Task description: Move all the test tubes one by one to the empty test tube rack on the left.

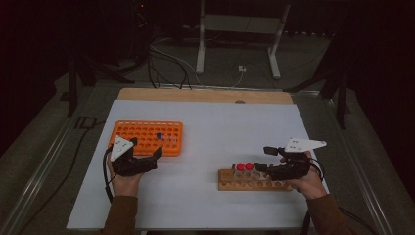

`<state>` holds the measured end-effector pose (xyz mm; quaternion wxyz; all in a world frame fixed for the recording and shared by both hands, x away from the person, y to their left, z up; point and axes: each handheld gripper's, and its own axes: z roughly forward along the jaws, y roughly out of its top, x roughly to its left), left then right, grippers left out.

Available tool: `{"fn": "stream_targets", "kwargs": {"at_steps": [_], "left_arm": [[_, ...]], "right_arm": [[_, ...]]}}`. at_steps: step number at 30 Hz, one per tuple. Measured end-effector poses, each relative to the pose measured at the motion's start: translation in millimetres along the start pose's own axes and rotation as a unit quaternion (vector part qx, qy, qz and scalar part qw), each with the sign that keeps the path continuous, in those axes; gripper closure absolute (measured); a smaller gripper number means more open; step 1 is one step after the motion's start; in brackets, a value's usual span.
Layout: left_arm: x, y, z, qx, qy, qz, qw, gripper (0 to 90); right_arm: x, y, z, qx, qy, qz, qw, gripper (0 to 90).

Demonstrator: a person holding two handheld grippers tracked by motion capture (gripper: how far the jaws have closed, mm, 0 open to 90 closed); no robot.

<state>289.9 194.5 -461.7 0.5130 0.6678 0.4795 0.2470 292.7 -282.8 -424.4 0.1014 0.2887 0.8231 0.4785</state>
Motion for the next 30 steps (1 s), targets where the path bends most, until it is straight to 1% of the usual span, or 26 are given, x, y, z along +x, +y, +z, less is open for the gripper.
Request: {"fn": "stream_targets", "kwargs": {"at_steps": [2,6,8,9,11,12,19,23,28,30], "left_arm": [[-0.8,-0.7,0.8,0.001,-0.001,0.0,1.0,0.9],[-2.7,-1.7,2.0,0.004,-0.001,0.003,1.0,0.9],[-3.2,-2.2,2.4,0.006,-0.002,0.005,1.0,0.9],[-3.4,-2.6,2.8,0.006,-0.002,0.005,1.0,0.9],[-4.2,-3.0,3.5,0.007,-0.002,0.004,1.0,0.9],[-4.3,-3.1,3.6,0.009,-0.003,0.007,0.9999,0.9],[-6.8,-3.8,5.2,0.013,-0.002,0.013,0.9998,0.9],[-6.4,-4.0,4.9,0.011,-0.001,0.009,0.9999,0.9],[-5.9,-4.2,4.8,0.011,-0.002,0.008,0.9999,1.0],[-5.8,-4.3,4.9,0.012,-0.002,0.009,0.9999,1.0]], "right_arm": [[2.0,-4.0,-0.2,0.006,0.008,-0.008,0.9999,45.1],[5.3,-12.1,1.4,0.018,0.027,-0.017,0.9993,65.4],[7.3,-15.4,2.5,0.024,0.031,-0.023,0.999,72.9],[8.0,-16.5,2.9,0.027,0.033,-0.025,0.9988,74.7],[8.7,-18.1,3.2,0.026,0.036,-0.023,0.9988,75.1],[8.6,-18.2,3.2,0.025,0.036,-0.023,0.9988,75.1],[8.9,-18.6,6.1,0.02,0.034,-0.021,0.999,75.2],[9.3,-18.5,7.4,0.021,0.034,-0.021,0.999,75.1],[11.4,-20.1,12.0,0.037,0.032,-0.028,0.9984,75.1],[11.9,-20.6,13.5,0.038,0.032,-0.029,0.9984,75.2]]}}
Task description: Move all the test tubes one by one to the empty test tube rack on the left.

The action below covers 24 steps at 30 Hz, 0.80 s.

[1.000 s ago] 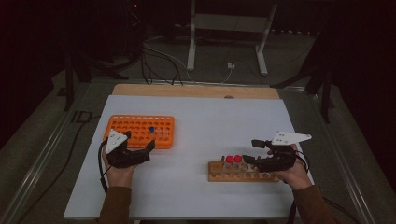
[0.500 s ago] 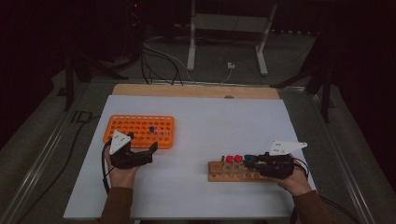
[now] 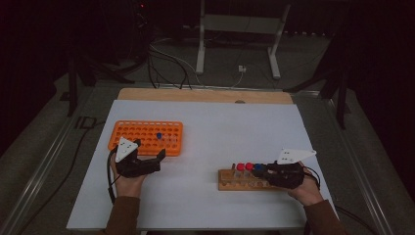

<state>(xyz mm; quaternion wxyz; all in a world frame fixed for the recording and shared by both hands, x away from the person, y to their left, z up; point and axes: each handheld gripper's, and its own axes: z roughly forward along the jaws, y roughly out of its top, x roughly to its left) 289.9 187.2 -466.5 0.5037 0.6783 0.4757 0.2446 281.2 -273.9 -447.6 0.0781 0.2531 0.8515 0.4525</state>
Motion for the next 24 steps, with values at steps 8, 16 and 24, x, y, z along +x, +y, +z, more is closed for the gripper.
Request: {"fn": "stream_targets", "kwargs": {"at_steps": [8,16,24], "left_arm": [[-2.4,-0.2,1.0,0.005,-0.001,0.009,0.9999,0.9],[-3.2,-0.6,2.7,0.009,-0.006,0.01,0.9999,0.9],[-5.3,-0.1,3.4,0.012,-0.009,0.014,0.9998,0.9]], "right_arm": [[0.7,-0.4,1.2,0.006,-0.004,0.0,1.0,76.3],[-1.6,4.9,-10.6,-0.008,-0.002,0.008,0.9999,76.5],[-1.9,17.2,-24.1,-0.024,0.005,0.007,0.9997,76.4]]}}
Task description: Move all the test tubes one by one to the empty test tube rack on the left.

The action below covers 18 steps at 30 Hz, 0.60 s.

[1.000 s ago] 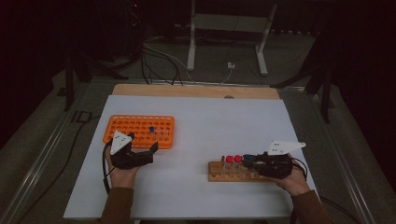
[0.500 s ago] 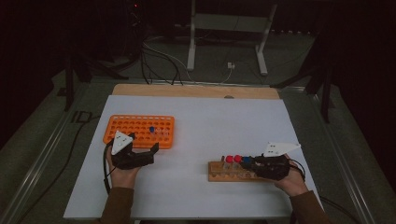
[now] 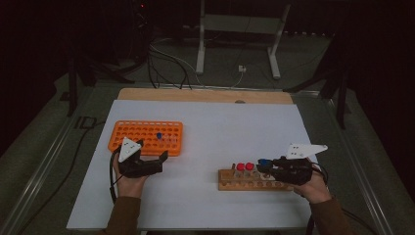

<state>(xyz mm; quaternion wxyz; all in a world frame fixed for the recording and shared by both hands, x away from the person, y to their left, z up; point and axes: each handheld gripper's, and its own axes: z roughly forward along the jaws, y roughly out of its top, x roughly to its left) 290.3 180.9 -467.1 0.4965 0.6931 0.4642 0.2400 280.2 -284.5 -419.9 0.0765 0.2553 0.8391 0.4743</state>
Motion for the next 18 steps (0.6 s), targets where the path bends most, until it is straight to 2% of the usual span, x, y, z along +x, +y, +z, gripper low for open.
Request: {"fn": "stream_targets", "kwargs": {"at_steps": [12,18], "left_arm": [[-3.8,3.2,2.5,0.003,-0.009,0.003,0.9999,1.0],[-9.4,7.5,3.6,0.001,-0.021,0.007,0.9998,1.0]], "right_arm": [[0.7,16.2,-12.3,-0.02,0.0,-0.003,0.9998,76.4],[-1.7,27.7,-17.6,-0.031,-0.006,-0.006,0.9995,76.4]]}}
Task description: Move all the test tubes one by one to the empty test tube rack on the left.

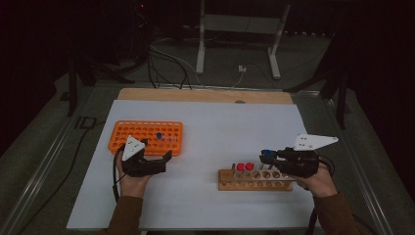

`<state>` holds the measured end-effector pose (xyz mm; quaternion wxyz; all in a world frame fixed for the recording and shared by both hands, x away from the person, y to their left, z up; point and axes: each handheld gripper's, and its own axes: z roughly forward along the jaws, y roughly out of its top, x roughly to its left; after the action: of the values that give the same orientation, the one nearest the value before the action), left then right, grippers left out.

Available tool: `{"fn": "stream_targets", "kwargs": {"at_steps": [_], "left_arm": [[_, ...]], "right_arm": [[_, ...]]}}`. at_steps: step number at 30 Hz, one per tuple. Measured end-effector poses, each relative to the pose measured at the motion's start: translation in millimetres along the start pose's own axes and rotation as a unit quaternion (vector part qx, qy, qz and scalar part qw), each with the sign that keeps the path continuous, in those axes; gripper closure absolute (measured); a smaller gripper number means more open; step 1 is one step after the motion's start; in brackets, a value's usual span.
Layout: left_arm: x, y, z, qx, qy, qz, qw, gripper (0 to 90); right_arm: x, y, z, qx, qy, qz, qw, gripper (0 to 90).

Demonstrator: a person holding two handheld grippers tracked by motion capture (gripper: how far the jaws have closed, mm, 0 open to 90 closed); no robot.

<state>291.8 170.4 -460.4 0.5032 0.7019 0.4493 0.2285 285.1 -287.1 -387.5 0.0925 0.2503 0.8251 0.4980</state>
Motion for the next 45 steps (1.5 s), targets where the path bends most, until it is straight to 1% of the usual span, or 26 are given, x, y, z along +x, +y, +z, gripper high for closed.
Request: {"fn": "stream_targets", "kwargs": {"at_steps": [4,7,14,19,23,26,31,34,39,45], "left_arm": [[-4.0,4.4,1.1,-0.002,-0.008,0.008,0.9999,1.0],[-7.7,6.9,2.1,-0.002,-0.014,0.012,0.9998,1.2],[-16.2,12.9,5.6,-0.005,-0.026,0.022,0.9994,1.2],[-24.0,18.3,10.3,-0.007,-0.037,0.029,0.9989,1.3],[-33.1,22.7,17.7,-0.008,-0.05,0.035,0.9981,2.6],[-41.5,26.8,24.1,-0.007,-0.06,0.043,0.9972,2.8],[-55.6,33.1,34.0,-0.011,-0.076,0.049,0.9959,3.3],[-64.2,35.4,40.5,-0.008,-0.084,0.056,0.9949,3.8],[-77.1,38.2,49.9,-0.006,-0.097,0.062,0.9933,5.8],[-90.9,40.0,59.8,0.001,-0.113,0.074,0.9908,10.1]], "right_arm": [[-2.8,8.7,1.2,-0.005,-0.004,-0.001,1.0,76.4],[-7.2,13.9,7.4,-0.004,-0.009,0.001,1.0,76.5],[-12.8,23.7,29.6,-0.005,-0.008,0.017,0.9998,76.3],[-13.2,30.8,44.9,-0.001,-0.005,0.019,0.9998,76.3],[-13.0,36.9,55.8,-0.001,-0.003,0.021,0.9998,76.2],[-13.1,40.7,64.7,0.001,-0.001,0.024,0.9997,76.2],[-13.3,44.7,77.7,0.006,0.0,0.031,0.9995,76.2],[-12.4,46.2,84.1,0.009,0.0,0.032,0.9995,76.2],[-11.1,50.3,91.4,0.011,-0.003,0.036,0.9993,76.2],[-8.2,53.5,99.0,0.017,-0.004,0.03,0.9994,76.1]]}}
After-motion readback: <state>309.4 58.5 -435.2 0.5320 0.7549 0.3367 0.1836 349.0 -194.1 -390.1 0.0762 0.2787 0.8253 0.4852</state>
